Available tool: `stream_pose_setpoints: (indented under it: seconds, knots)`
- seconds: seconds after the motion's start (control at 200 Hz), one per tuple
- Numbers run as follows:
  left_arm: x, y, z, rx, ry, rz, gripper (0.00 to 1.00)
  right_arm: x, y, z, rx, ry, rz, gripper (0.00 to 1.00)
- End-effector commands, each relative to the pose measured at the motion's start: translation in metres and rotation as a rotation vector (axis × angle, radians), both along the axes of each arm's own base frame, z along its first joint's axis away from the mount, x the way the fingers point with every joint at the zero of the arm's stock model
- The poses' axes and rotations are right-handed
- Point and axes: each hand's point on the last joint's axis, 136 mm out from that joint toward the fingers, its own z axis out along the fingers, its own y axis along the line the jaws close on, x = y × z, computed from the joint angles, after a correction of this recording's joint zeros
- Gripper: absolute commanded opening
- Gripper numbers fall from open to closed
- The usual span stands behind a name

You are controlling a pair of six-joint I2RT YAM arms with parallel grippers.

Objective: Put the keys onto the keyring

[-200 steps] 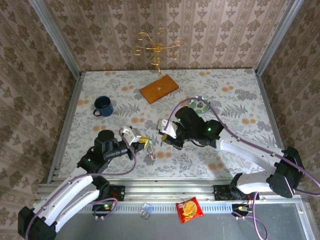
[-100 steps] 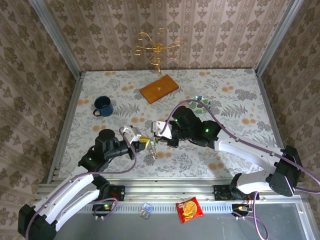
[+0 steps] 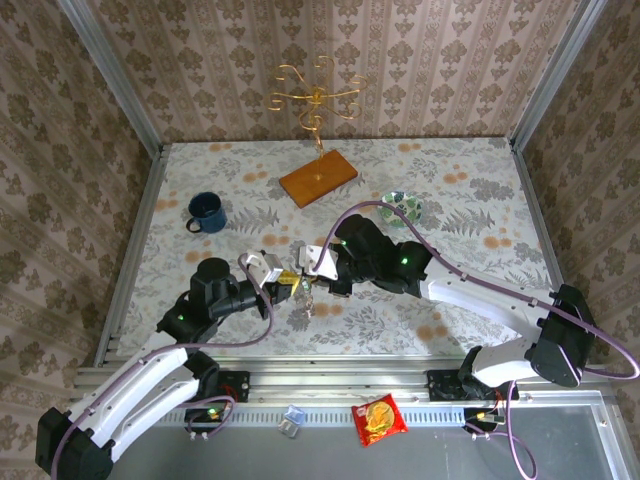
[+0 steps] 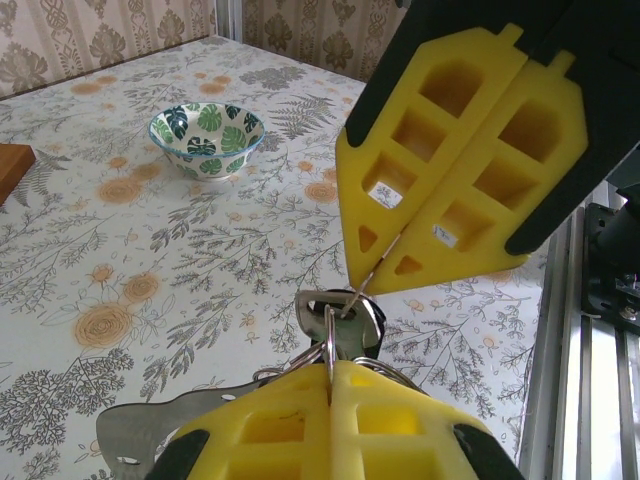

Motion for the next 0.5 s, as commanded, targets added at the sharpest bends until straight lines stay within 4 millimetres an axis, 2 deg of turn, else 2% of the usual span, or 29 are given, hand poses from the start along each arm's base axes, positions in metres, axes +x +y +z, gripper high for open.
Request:
stream_pose_setpoints:
  seconds: [0.0, 0.495]
  knots:
    - [-0.0012, -0.0044, 0.0205, -0.052, -0.042, -0.018, 0.00, 0.0110, 0.0087, 0.0196, 0.043, -0.054, -0.031, 0.00]
    - [-0.0005, -0.0042, 0.0207, -0.051, -0.044, -0.014, 0.00, 0.0074, 0.0109, 0.0201, 0.053, -0.045, -0.011, 0.00]
